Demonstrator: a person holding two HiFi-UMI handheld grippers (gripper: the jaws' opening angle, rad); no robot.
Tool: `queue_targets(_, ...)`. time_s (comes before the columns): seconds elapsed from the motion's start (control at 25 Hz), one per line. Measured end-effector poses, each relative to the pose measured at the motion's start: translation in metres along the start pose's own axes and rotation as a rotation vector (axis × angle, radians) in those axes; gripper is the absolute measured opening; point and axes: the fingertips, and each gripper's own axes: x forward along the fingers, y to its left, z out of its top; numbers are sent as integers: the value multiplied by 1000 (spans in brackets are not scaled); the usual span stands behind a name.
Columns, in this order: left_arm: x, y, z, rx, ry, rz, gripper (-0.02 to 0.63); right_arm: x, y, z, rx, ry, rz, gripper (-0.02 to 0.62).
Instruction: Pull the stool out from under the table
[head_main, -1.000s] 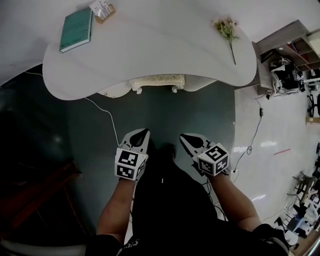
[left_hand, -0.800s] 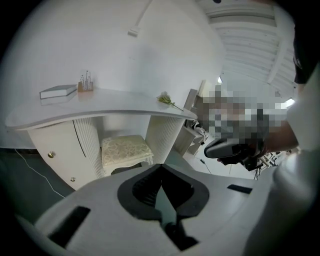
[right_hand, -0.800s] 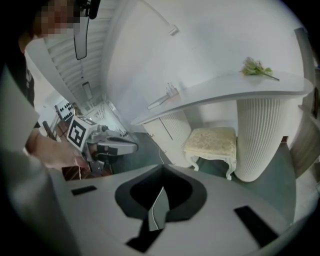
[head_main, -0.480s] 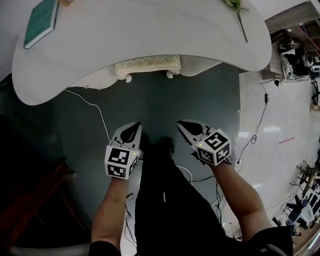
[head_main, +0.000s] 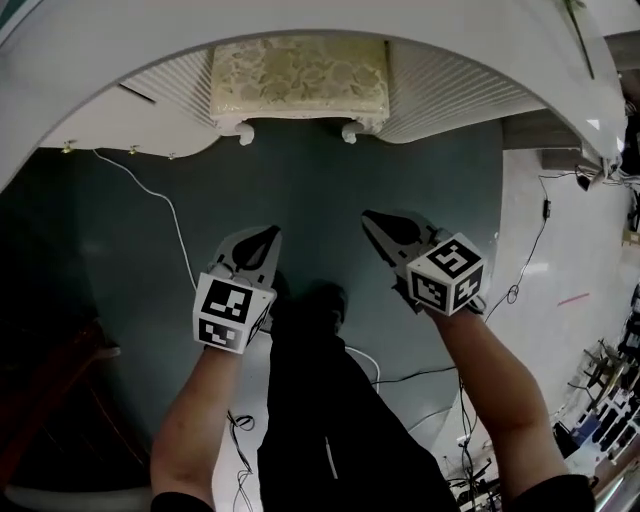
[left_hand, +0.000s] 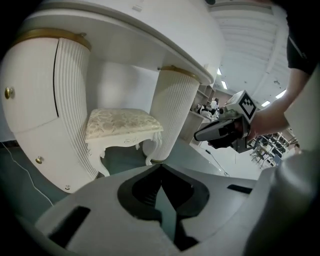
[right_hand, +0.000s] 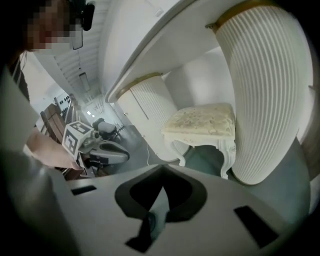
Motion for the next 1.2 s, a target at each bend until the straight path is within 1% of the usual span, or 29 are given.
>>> queue_targets(0.08,15,20,-7,1,-18,28,8,13,-24,-8,1,4,-22,6)
queue_targets(0.16,24,44,-11,3,-29,72,8,25,-44,-11,-1,3,-40,6)
queue_targets(0.32,33,86,-1,-30,-58,148,8,42,-79,-7,-75,7,-94,6)
queue_targets(0.56,51,126,12,-11,-72,190,8,57,-122,18,-158,-7,-188,8)
queue_targets(0.6,53,135,12,-14,-73,204,8,60,-128,23,-168,-13,-203,14)
queue_targets(0.64,55,144,12,-19,-73,217,9,63,-134,26,-174,-18,-216,43)
queue_targets(0.68,56,152,10,-26,-71,228,9,67,-140,27,-176,-19,-229,57)
queue_targets(0.8,64,171,4,-42,-71,229,11,78,-157,24,-179,-1,-268,101)
queue_targets(0.84,68,177,1,-40,-70,224,57,81,-164,22,-189,8,-287,118)
queue_targets(0.88,72,183,-1,-36,-65,221,88,84,-170,20,-207,15,-311,129)
queue_targets(0.96,81,198,-5,-23,-57,221,133,89,-184,17,-233,17,-364,140)
queue_targets(1.08,95,220,-7,-6,-53,232,205,96,-206,14,-187,-7,-401,207)
queue_targets(1.2,107,243,-11,0,-37,255,273,105,-222,17,-133,-42,-390,232)
